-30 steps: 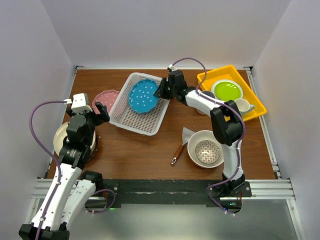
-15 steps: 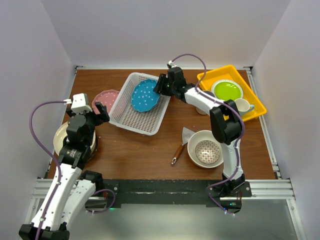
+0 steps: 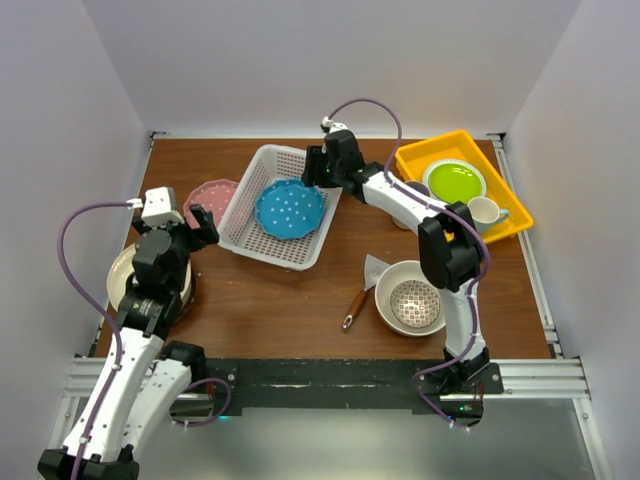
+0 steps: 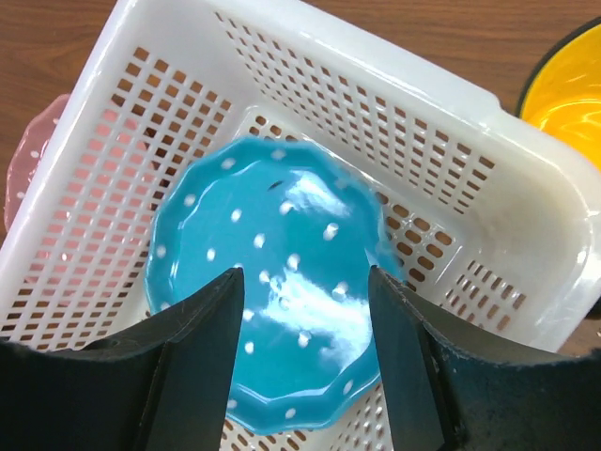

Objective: Place the mixed dishes into the plastic bin
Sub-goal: Place the plate in the plastic bin.

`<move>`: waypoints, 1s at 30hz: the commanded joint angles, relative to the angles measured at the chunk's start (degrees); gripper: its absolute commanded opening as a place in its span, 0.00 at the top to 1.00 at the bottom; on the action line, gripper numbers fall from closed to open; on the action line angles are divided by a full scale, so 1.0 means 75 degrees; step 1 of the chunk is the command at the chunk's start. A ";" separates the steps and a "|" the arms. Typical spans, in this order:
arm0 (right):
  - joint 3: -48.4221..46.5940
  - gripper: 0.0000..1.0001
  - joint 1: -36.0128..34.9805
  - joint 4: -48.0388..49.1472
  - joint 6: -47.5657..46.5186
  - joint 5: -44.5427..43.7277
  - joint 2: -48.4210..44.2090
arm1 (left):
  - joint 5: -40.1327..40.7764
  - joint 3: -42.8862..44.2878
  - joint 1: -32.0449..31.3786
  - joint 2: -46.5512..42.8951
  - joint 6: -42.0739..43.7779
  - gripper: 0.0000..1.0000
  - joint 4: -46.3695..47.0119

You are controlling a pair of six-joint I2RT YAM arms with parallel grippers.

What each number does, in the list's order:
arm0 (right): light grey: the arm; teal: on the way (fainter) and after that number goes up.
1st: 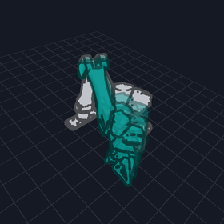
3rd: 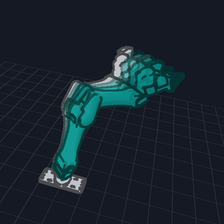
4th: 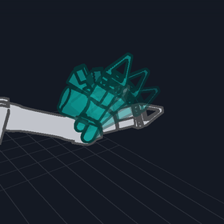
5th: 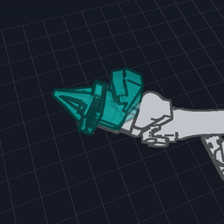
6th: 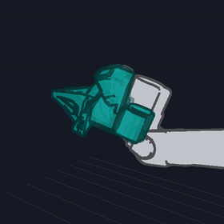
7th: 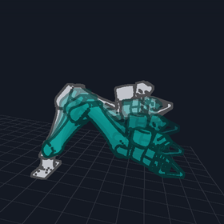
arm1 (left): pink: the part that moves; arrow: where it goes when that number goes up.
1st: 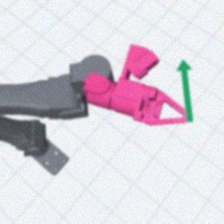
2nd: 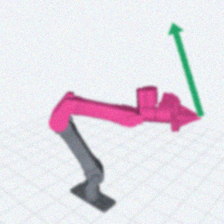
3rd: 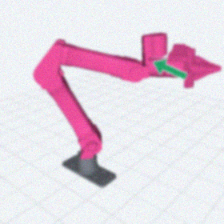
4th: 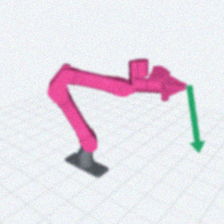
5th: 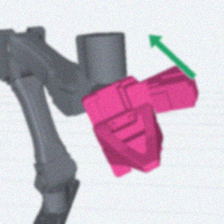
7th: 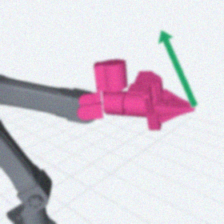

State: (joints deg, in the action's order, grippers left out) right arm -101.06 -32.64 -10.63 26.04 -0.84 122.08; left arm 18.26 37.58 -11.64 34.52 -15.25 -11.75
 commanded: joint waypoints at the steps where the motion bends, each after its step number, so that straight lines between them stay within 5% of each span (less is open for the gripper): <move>1: -0.0295 0.40 -0.0101 -0.0024 -0.0460 -0.0344 -0.0375 | 0.0014 -0.0054 0.0028 -0.0056 0.0099 0.10 0.0230; 10: -0.0202 0.33 -0.0089 -0.0024 -0.1442 0.0309 -0.1077 | -0.0149 -0.0066 0.0028 0.0049 0.0041 0.08 0.0219; 18: 0.0232 0.27 -0.0263 -0.0338 -0.4067 0.5240 -0.1793 | -0.0407 -0.0066 0.0028 0.0096 -0.0053 0.08 0.0184; 21: -0.0176 0.31 -0.0871 -0.1622 -0.5940 0.5445 -0.1549 | -0.0478 -0.0089 0.0028 0.0061 -0.0100 0.08 0.0137; 25: -0.1067 0.64 -0.1565 -0.3185 -0.7817 0.4976 -0.0754 | -0.0490 -0.0124 0.0028 -0.0021 -0.0124 0.08 0.0113; 30: -0.1947 0.98 -0.1788 -0.4252 -0.8007 0.4812 0.0244 | -0.0478 -0.0136 0.0028 -0.0021 -0.0124 0.08 0.0137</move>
State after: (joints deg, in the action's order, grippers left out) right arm -111.07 -46.19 -31.09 -26.30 34.70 119.57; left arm 15.16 36.80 -11.64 34.74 -15.64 -12.12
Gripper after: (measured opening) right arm 0.101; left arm 0.921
